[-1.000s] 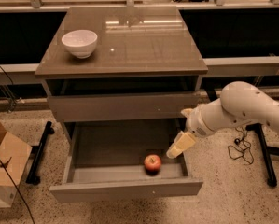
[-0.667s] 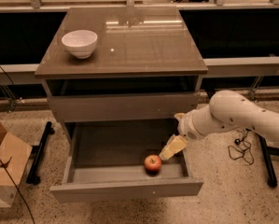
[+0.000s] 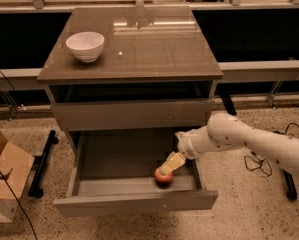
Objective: Pick apple from middle drawer and place on counter
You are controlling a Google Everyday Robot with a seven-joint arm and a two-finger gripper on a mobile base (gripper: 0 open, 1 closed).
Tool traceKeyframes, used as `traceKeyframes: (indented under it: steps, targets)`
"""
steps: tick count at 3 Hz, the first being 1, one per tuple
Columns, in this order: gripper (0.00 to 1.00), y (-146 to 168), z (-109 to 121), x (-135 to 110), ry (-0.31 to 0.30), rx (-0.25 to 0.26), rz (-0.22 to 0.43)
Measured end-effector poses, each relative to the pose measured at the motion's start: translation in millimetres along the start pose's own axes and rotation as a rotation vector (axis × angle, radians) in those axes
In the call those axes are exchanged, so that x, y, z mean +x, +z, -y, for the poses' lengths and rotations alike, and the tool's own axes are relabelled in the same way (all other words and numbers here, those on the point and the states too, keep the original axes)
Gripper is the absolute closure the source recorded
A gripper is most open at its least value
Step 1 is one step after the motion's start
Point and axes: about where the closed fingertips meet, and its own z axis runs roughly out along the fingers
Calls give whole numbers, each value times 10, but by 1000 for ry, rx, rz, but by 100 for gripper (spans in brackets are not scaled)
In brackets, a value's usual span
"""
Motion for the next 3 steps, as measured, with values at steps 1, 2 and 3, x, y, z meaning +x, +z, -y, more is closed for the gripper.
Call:
traceKeyframes:
  steps: [1,2,3]
  targets:
    - [0,453,43,196,38,-18,-3]
    - [0,792,30,464,84,-29,-37]
    - [0,1072,3,817,149,-30,-98]
